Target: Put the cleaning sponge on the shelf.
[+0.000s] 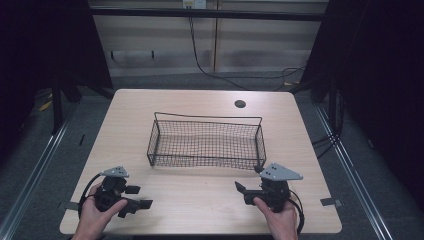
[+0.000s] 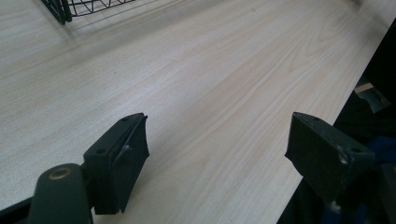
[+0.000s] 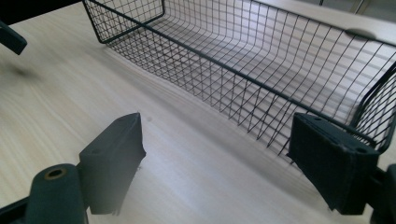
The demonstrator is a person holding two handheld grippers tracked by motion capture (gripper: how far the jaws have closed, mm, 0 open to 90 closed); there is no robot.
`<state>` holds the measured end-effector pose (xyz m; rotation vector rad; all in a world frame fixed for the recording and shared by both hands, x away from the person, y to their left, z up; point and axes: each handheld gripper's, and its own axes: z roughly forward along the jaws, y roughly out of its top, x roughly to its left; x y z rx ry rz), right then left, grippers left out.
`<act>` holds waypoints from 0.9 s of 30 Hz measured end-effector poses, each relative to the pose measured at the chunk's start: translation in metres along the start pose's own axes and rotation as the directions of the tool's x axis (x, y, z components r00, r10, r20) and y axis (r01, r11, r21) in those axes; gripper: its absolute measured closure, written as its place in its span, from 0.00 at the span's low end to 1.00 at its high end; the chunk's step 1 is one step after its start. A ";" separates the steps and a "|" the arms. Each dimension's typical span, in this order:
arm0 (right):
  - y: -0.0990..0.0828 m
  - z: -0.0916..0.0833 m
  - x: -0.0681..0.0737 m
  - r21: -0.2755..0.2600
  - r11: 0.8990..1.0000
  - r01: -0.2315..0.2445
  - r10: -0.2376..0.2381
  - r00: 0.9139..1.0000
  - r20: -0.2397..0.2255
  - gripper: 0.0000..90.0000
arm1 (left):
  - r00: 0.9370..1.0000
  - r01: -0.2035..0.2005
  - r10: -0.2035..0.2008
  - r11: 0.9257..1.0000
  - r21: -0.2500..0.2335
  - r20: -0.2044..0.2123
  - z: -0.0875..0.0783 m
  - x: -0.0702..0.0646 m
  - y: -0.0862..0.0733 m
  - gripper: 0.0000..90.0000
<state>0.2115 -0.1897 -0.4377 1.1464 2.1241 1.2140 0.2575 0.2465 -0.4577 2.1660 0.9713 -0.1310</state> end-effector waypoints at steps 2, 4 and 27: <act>0.000 0.000 0.001 0.006 1.000 -0.028 0.028 0.999 -0.038 0.20 | 1.000 -0.004 0.004 1.000 0.008 0.004 0.000 0.000 0.000 0.23; 0.001 0.000 0.002 0.012 0.999 -0.038 0.039 0.998 -0.059 0.19 | 1.000 -0.006 0.006 1.000 0.009 0.003 0.000 0.000 0.000 0.23; 0.008 -0.020 -0.029 0.108 0.973 -0.202 0.215 0.969 -0.122 0.16 | 1.000 -0.007 0.007 1.000 0.006 0.004 -0.001 0.000 0.000 0.23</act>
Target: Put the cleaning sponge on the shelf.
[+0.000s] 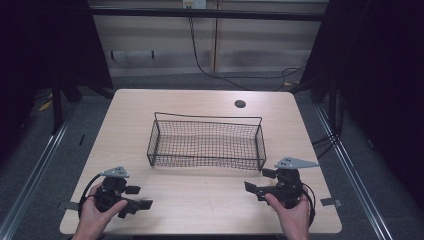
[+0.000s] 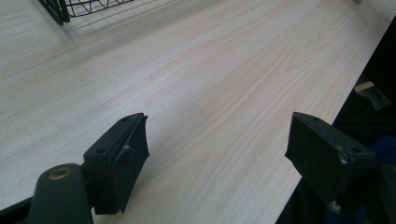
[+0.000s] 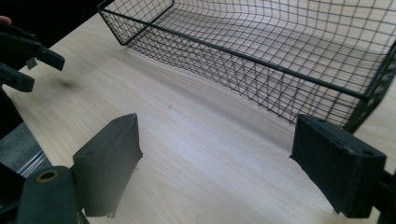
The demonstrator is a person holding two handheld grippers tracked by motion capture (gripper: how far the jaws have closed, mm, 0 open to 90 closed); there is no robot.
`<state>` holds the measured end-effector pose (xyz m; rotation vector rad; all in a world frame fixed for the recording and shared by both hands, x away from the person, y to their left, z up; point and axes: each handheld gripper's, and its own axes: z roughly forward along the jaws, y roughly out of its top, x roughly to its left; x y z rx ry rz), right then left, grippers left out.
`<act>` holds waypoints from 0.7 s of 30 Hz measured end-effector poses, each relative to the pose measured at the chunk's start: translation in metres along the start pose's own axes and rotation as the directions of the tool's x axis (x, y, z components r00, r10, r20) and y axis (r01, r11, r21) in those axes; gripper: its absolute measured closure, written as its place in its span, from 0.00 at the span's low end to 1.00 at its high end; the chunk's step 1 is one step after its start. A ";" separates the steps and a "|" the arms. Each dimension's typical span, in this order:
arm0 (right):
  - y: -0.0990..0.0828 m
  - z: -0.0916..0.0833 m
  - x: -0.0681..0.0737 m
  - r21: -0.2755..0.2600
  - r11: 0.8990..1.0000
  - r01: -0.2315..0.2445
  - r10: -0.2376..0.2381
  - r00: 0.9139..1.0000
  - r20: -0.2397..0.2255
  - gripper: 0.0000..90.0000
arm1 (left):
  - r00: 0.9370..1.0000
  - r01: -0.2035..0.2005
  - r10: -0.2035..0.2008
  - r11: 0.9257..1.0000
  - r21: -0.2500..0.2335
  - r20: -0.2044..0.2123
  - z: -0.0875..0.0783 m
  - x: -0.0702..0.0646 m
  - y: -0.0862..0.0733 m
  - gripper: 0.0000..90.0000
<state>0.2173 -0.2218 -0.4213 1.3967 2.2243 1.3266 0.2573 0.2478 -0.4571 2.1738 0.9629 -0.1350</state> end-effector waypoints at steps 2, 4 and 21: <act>0.001 -0.002 -0.002 -0.005 1.000 -0.013 0.013 1.000 -0.003 0.16 | 1.000 0.002 -0.002 1.000 -0.005 -0.003 0.000 0.000 0.000 0.23; 0.002 -0.008 -0.009 -0.011 0.999 -0.048 0.048 0.999 0.001 0.18 | 1.000 0.004 -0.004 1.000 -0.005 -0.002 -0.001 0.001 0.000 0.23; 0.001 -0.041 -0.052 0.076 0.979 -0.190 0.185 0.980 0.071 0.30 | 1.000 0.003 -0.003 1.000 -0.002 -0.006 0.000 0.000 0.000 0.23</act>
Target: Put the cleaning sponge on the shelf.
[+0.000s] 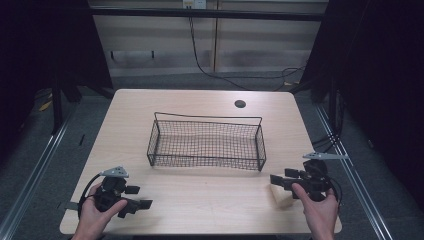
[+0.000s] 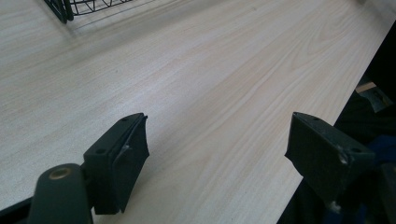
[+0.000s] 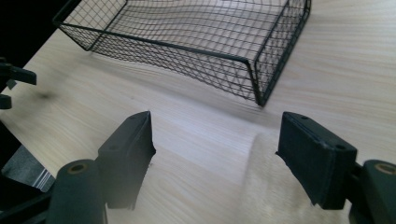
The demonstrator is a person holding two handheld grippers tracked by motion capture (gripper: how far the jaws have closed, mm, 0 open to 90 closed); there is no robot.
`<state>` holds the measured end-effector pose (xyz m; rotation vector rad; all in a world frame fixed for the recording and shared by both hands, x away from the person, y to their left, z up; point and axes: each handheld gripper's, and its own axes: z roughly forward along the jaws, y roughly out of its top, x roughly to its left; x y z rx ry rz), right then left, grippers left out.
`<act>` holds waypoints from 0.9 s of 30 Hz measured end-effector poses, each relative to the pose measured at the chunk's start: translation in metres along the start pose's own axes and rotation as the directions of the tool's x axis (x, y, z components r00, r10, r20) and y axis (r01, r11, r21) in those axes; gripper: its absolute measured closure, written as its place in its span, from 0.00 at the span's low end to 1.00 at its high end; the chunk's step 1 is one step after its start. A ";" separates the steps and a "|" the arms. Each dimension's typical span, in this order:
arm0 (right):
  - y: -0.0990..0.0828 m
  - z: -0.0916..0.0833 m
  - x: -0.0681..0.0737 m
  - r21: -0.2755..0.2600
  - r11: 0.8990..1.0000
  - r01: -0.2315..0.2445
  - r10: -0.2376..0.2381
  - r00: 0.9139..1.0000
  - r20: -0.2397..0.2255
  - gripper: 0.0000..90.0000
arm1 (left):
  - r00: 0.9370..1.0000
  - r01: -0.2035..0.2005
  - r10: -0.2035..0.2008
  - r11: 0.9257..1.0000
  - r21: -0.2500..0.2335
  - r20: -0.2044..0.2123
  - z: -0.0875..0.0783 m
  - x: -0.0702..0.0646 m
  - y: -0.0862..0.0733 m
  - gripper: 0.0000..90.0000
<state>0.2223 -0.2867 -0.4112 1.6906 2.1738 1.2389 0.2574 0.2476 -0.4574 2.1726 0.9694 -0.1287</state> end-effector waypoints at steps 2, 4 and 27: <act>-0.001 -0.001 -0.004 0.011 1.000 -0.023 0.023 1.000 0.001 0.30 | 1.000 -0.001 0.001 1.000 0.002 0.003 0.000 0.000 0.000 0.23; 0.000 0.000 -0.007 0.052 0.998 -0.022 0.021 1.000 0.005 0.29 | 1.000 0.000 0.000 1.000 0.000 0.000 0.000 0.000 0.000 0.23; -0.006 0.010 -0.042 0.220 0.972 -0.085 0.076 0.996 0.051 0.24 | 1.000 0.002 -0.002 1.000 0.000 0.003 0.001 0.000 0.000 0.23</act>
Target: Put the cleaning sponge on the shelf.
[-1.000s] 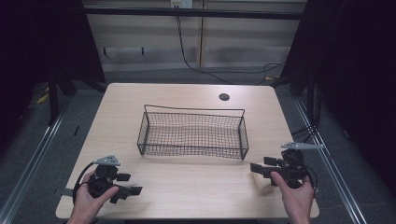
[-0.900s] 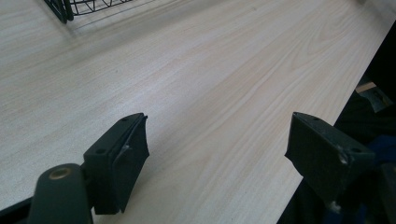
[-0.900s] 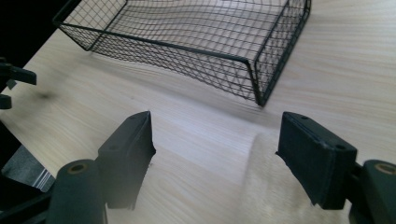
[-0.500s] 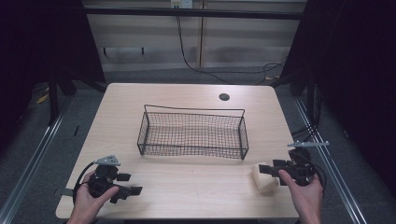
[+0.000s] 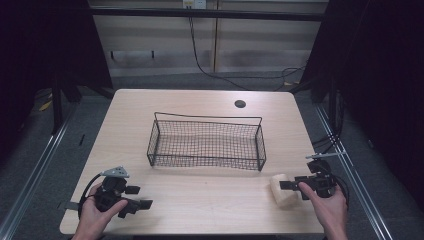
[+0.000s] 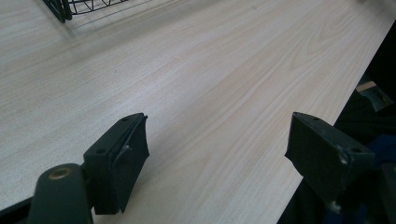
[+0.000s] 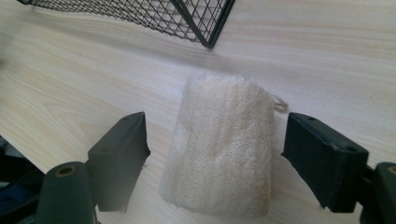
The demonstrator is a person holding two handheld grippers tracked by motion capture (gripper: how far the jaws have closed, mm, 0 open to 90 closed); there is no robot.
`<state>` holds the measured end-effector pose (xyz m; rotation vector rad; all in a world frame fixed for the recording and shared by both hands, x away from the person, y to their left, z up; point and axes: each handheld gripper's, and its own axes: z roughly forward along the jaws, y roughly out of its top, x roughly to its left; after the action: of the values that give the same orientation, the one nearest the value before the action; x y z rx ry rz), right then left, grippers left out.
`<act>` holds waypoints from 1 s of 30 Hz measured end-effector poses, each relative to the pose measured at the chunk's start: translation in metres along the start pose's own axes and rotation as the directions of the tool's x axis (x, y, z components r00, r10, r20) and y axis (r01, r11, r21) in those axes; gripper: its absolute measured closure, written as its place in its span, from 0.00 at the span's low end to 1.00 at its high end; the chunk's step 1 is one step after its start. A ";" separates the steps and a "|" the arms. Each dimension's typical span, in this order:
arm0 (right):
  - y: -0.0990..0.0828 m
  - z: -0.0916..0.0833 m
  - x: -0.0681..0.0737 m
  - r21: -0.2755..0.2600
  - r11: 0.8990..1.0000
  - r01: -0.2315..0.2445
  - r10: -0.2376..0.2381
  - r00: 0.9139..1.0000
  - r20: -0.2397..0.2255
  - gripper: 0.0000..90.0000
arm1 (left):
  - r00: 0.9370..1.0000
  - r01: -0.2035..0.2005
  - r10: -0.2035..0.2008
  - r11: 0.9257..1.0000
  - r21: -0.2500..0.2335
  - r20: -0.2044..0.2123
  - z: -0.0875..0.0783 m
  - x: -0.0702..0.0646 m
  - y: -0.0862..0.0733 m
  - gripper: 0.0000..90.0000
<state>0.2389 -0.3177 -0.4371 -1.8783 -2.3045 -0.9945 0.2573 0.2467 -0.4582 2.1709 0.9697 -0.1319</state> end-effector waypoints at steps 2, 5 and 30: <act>0.000 0.003 -0.001 0.020 1.000 0.000 0.000 1.000 0.002 0.24 | 1.000 -0.005 0.005 1.000 0.004 0.002 0.000 0.000 0.000 0.23; 0.001 0.007 -0.002 0.050 0.999 -0.003 0.002 1.000 0.007 0.24 | 1.000 -0.006 0.006 1.000 0.007 -0.002 0.000 0.000 0.000 0.23; 0.021 0.033 -0.008 0.339 0.941 -0.016 0.031 0.999 -0.039 0.27 | 1.000 0.002 -0.002 1.000 0.015 -0.008 0.001 0.001 0.000 0.23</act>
<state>0.2724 -0.3073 -0.4565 -1.7220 -2.2463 -0.5794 0.2580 0.2466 -0.4597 2.1857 0.9780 -0.1320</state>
